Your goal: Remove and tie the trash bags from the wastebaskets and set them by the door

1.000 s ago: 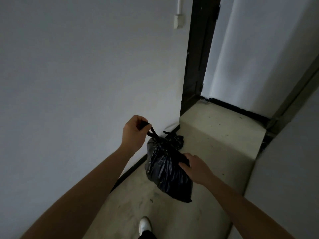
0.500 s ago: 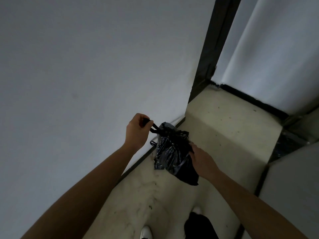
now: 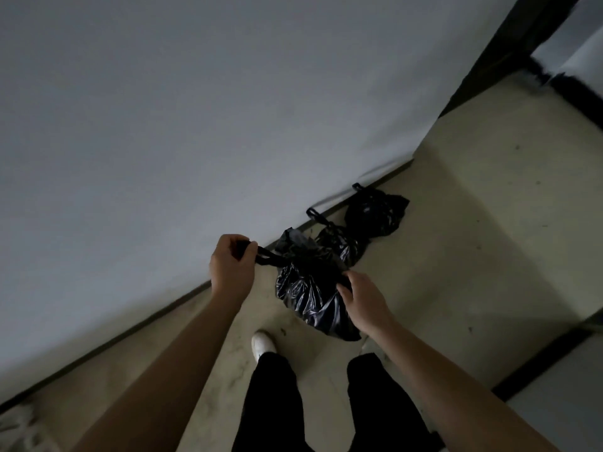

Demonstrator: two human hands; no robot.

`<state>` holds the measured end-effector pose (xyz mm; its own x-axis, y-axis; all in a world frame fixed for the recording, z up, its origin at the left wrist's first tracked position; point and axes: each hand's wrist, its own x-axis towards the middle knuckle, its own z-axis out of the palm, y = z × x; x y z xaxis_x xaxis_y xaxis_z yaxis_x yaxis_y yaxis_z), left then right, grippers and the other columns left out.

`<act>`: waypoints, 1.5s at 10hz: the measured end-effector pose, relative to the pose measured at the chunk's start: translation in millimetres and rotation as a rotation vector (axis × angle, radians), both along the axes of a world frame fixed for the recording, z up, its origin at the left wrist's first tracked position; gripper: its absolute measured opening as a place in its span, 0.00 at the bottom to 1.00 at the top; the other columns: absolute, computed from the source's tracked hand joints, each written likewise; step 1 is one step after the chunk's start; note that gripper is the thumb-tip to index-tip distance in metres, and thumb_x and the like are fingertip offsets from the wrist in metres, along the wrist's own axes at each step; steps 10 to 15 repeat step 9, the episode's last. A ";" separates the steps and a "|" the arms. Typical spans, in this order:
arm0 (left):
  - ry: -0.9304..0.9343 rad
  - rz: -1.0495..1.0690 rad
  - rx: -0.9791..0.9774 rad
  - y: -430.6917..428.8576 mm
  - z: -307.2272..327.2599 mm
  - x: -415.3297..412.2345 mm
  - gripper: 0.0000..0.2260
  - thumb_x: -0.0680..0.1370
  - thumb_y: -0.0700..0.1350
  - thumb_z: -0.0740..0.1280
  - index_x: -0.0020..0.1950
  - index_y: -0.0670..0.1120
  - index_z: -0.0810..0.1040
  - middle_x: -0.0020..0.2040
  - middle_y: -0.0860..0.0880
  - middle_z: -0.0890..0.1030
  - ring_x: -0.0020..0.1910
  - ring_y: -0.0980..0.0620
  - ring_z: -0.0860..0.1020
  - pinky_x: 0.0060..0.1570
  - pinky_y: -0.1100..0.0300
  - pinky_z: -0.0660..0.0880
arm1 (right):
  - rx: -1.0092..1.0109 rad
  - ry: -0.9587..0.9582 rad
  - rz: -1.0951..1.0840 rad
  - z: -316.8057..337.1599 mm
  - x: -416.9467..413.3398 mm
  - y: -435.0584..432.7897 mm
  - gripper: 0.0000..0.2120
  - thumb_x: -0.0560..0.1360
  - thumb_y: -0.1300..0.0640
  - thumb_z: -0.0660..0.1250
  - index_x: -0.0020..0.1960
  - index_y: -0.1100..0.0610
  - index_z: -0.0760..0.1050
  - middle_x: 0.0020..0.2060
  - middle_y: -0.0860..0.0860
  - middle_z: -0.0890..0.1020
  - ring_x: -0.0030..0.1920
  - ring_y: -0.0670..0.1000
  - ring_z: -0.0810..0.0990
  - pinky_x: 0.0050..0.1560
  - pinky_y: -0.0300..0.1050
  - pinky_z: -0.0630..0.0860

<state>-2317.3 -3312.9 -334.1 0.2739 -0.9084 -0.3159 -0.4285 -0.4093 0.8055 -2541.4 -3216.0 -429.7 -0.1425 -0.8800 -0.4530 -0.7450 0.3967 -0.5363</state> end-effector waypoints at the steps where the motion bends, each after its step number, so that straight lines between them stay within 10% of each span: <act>1: -0.029 0.062 0.032 -12.2 -83.4 -3.7 0.03 0.78 0.43 0.69 0.49 0.49 0.75 0.41 0.51 0.79 0.40 0.50 0.78 0.40 0.53 0.75 | -0.018 -0.023 -0.063 -80.3 16.0 -2.5 0.14 0.81 0.53 0.61 0.64 0.58 0.73 0.57 0.54 0.77 0.54 0.55 0.78 0.53 0.48 0.75; 4: -0.194 -0.154 0.203 -42.5 -345.2 17.0 0.06 0.77 0.43 0.67 0.45 0.53 0.73 0.41 0.46 0.81 0.40 0.44 0.81 0.38 0.51 0.77 | 0.329 -0.043 0.192 -343.4 48.3 -56.6 0.13 0.82 0.60 0.55 0.60 0.62 0.75 0.50 0.60 0.79 0.49 0.61 0.78 0.46 0.47 0.71; 7: -0.256 -0.313 0.235 -88.5 -470.4 16.8 0.05 0.76 0.44 0.69 0.48 0.51 0.75 0.45 0.49 0.82 0.43 0.49 0.81 0.38 0.58 0.76 | 0.162 0.056 -0.061 -443.6 22.4 -115.2 0.15 0.82 0.60 0.55 0.66 0.55 0.75 0.59 0.58 0.78 0.58 0.58 0.78 0.59 0.49 0.74; 15: -0.295 -0.513 0.271 -66.6 -449.7 -2.7 0.01 0.79 0.46 0.66 0.49 0.51 0.77 0.48 0.52 0.81 0.48 0.50 0.80 0.47 0.60 0.72 | 0.217 0.041 -0.023 -410.8 -9.3 -85.5 0.14 0.81 0.51 0.57 0.61 0.52 0.77 0.56 0.54 0.82 0.56 0.57 0.80 0.55 0.49 0.77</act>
